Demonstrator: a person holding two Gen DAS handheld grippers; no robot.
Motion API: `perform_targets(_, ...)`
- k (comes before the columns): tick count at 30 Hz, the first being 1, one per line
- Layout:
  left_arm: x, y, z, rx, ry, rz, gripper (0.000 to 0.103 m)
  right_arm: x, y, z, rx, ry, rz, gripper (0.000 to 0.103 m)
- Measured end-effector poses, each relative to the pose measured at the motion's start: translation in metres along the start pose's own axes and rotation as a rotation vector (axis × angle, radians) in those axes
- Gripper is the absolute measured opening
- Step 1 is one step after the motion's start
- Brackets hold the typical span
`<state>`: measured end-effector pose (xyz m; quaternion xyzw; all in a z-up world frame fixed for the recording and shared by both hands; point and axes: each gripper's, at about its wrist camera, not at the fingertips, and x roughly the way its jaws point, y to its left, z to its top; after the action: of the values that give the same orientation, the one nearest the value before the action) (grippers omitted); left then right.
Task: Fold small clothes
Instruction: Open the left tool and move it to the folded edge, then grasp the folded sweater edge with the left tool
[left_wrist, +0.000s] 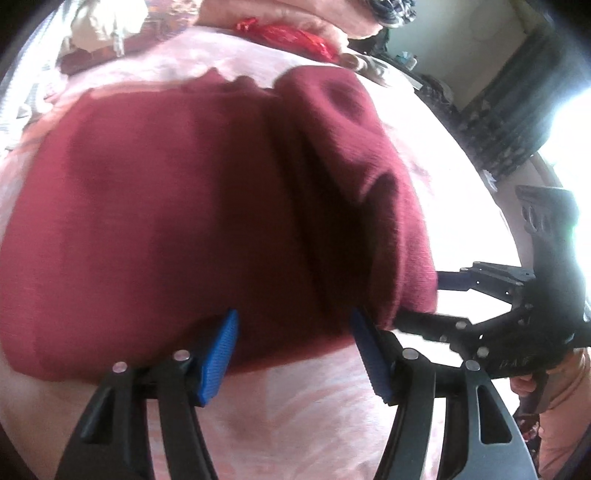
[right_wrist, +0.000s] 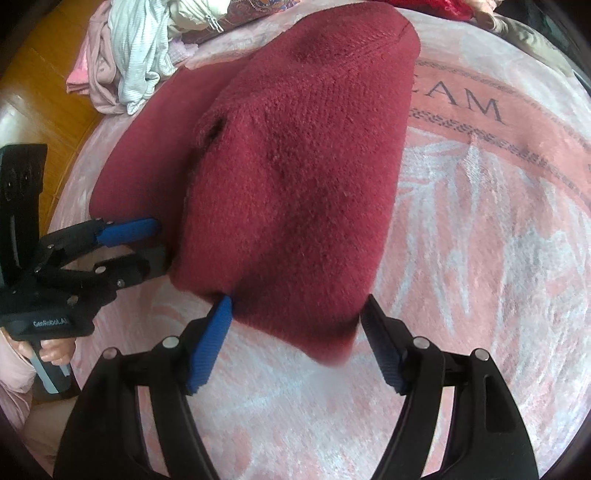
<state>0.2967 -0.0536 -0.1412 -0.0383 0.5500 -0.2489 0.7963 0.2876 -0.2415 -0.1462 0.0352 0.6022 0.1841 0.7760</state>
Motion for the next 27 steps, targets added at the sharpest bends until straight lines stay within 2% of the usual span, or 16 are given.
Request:
perform_targets(3,0.004,-0.007,0.004,-0.028,0.003,-0.020,0.064,-0.006,-0.009,-0.010,-0.012,0.008,-0.035,0.073)
perform_targets(7,0.011,-0.015,0.015,-0.081,0.013,-0.050,0.064,-0.016,-0.037,-0.015,0.047,0.004,-0.070,0.073)
perform_targets(14,0.022,-0.033,0.041,-0.146,0.009,-0.121,0.066,-0.029,-0.072,0.002,0.147,-0.037,-0.120,0.072)
perform_targets(17,0.026,-0.037,0.046,-0.186,0.005,-0.148,0.067,-0.028,-0.085,0.012,0.176,-0.048,-0.179,0.072)
perform_targets(21,0.019,-0.031,0.042,-0.262,-0.005,-0.174,0.067,-0.024,-0.100,0.019,0.238,-0.050,-0.141,0.069)
perform_targets(27,0.014,-0.032,0.047,-0.258,-0.023,-0.155,0.073,-0.020,-0.090,0.022,0.221,-0.041,-0.116,0.069)
